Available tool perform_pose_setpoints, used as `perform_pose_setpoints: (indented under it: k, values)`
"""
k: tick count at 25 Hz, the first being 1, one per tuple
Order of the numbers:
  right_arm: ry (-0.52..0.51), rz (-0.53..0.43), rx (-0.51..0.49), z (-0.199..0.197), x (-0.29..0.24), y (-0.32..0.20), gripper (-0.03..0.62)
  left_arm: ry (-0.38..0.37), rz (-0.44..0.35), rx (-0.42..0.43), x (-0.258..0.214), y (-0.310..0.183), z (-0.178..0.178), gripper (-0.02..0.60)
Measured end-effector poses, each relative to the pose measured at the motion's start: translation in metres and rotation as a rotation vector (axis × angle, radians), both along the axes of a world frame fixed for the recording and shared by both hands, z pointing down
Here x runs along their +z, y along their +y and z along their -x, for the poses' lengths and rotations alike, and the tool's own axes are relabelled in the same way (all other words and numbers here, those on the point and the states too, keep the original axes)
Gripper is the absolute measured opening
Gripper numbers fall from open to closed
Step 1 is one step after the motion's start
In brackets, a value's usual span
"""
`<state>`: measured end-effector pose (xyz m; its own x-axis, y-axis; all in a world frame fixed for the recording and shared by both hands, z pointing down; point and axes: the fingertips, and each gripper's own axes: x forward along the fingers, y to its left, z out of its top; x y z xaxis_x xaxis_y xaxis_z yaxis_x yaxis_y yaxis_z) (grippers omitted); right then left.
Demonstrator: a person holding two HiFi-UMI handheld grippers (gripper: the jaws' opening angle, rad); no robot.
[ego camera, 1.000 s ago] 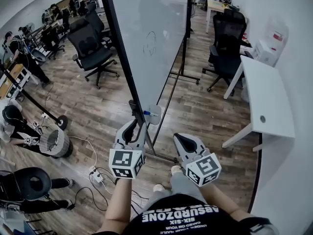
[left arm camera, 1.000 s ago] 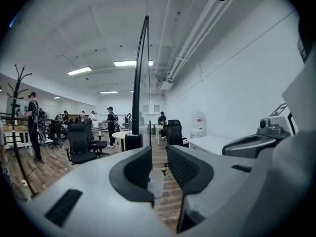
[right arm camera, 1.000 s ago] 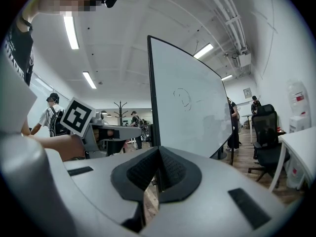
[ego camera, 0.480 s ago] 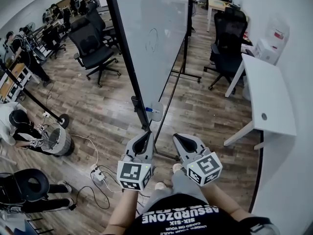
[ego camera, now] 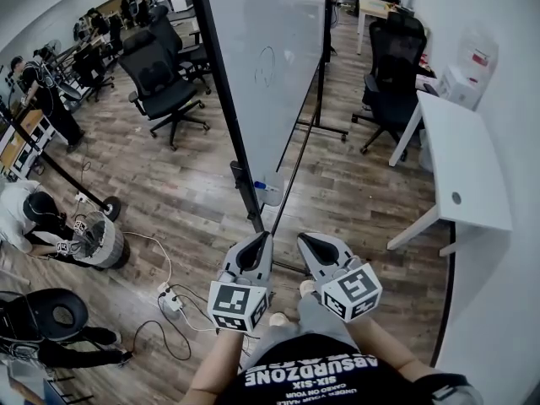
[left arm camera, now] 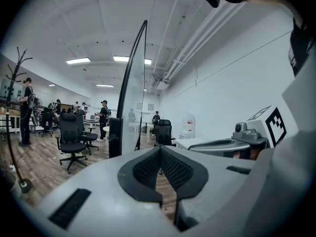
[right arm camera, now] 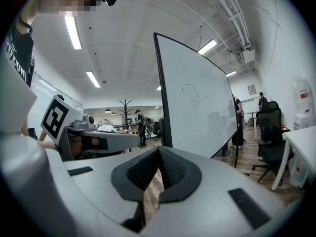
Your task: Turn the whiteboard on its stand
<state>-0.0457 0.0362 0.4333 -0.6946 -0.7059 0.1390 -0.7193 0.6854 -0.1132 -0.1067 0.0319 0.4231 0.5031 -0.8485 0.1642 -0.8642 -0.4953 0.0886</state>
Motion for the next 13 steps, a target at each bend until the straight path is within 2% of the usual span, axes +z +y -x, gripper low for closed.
perform_pose_setpoints:
  k: [13]
  values:
    - [0.010,0.005,0.004,0.004,0.006,0.013,-0.002,-0.007,0.000,0.017,0.004,0.013,0.000,0.006]
